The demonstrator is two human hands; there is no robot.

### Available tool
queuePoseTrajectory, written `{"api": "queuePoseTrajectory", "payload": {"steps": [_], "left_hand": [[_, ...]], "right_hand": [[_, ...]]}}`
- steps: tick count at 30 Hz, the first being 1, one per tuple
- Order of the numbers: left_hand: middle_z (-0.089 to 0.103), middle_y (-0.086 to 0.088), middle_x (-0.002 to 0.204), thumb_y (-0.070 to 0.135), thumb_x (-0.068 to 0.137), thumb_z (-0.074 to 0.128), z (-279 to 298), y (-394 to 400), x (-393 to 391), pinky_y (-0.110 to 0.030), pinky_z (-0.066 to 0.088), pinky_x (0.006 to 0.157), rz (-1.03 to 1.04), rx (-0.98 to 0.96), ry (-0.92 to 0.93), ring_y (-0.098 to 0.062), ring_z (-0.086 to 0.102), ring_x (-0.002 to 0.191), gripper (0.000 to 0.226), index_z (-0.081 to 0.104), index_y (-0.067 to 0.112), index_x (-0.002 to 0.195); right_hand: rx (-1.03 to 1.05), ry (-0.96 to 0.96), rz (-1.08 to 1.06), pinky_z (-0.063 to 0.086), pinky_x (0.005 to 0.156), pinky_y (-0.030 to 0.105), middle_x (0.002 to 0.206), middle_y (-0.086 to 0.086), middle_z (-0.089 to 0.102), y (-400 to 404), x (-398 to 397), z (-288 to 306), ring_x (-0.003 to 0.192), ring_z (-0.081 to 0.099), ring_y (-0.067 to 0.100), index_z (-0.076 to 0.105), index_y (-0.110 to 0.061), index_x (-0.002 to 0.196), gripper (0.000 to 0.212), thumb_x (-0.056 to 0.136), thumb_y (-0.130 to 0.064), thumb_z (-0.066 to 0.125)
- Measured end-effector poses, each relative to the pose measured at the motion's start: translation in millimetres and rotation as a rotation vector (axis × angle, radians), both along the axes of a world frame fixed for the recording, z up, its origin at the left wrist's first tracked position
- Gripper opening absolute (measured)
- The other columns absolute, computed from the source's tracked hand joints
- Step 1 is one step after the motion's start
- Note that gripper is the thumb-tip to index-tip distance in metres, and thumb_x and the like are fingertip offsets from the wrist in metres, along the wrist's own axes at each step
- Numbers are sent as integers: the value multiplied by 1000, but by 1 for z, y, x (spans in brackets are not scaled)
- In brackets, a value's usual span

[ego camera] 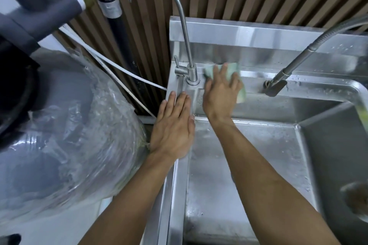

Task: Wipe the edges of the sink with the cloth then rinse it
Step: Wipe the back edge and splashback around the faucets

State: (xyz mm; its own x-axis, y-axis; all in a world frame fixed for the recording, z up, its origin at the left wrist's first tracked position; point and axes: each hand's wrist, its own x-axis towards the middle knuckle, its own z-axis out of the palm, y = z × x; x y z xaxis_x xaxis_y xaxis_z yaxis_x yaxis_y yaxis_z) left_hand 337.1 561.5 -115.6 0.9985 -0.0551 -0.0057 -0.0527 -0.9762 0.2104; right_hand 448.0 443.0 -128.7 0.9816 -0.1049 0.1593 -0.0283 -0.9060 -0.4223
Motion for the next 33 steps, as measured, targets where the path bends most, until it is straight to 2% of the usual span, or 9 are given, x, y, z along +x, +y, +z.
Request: {"api": "queuePoseTrajectory", "payload": {"steps": [4, 7, 11, 15, 18, 21, 26, 28, 33], "left_hand": [[7, -1, 174, 36, 109, 16, 0, 0, 0, -41, -2, 130, -5, 2, 3, -21, -5, 160, 61, 13, 13, 165], [8, -1, 174, 36, 108, 17, 0, 1, 1, -41, -3, 130, -3, -3, -3, -21, -4, 160, 61, 13, 14, 165], [10, 0, 173, 36, 108, 18, -1, 1, 1, -41, -2, 130, 2, -13, -11, -21, -3, 160, 61, 15, 13, 165], [12, -1, 173, 36, 108, 19, 0, 0, 1, -42, 0, 130, 4, -18, -17, -21, -2, 160, 60, 17, 14, 165], [12, 0, 173, 36, 108, 18, -1, 0, 1, -42, 0, 130, 0, -21, -19, -21, -3, 160, 61, 17, 14, 165], [8, 0, 174, 36, 109, 18, 0, 0, 0, -41, -2, 130, 3, -22, -6, -20, -7, 160, 60, 12, 15, 165], [5, 1, 174, 36, 109, 17, 0, 0, 0, -40, -6, 130, 0, -16, -4, -19, -8, 160, 60, 11, 15, 165], [7, 1, 174, 36, 109, 18, 1, 0, 1, -39, -7, 130, 4, -12, -10, -19, -8, 160, 60, 12, 15, 165], [7, 0, 174, 36, 108, 14, 2, 0, 0, -40, -5, 130, 3, -10, -11, -20, -7, 160, 62, 13, 15, 165]], "right_hand": [[-87, -60, 262, 27, 122, 57, 160, 4, 45, -23, -2, -2, 146, 36, 43, 50, -20, 150, 48, 105, -36, 52], [-168, -62, 218, 24, 122, 56, 164, 2, 38, -61, -1, -1, 148, 34, 41, 47, -23, 153, 53, 104, -44, 50], [87, -93, 70, 50, 90, 48, 135, 16, 64, -44, -2, 9, 120, 54, 46, 57, -18, 142, 41, 102, -29, 54], [588, -81, 137, 41, 57, 19, 71, -15, 61, -35, 10, 33, 65, 55, 3, 68, -27, 97, 23, 102, -38, 49], [721, -20, 276, 55, 67, 23, 87, -16, 69, -23, 25, 48, 78, 66, 2, 67, -23, 107, 20, 102, -39, 55], [480, -22, 488, 60, 75, 50, 105, -3, 68, -16, 33, 44, 90, 69, 26, 56, -26, 128, 25, 106, -34, 51], [-306, -275, 486, 42, 89, 43, 136, 9, 54, -35, 23, 21, 110, 51, 32, 40, -25, 154, 47, 108, -35, 39], [-357, -245, 468, 42, 85, 45, 131, 17, 51, -35, 19, 18, 102, 50, 35, 33, -23, 159, 56, 105, -33, 45], [-108, -308, 515, 45, 64, 39, 118, 21, 54, -43, 31, 22, 91, 52, 36, 38, -17, 157, 63, 98, -14, 60]]}}
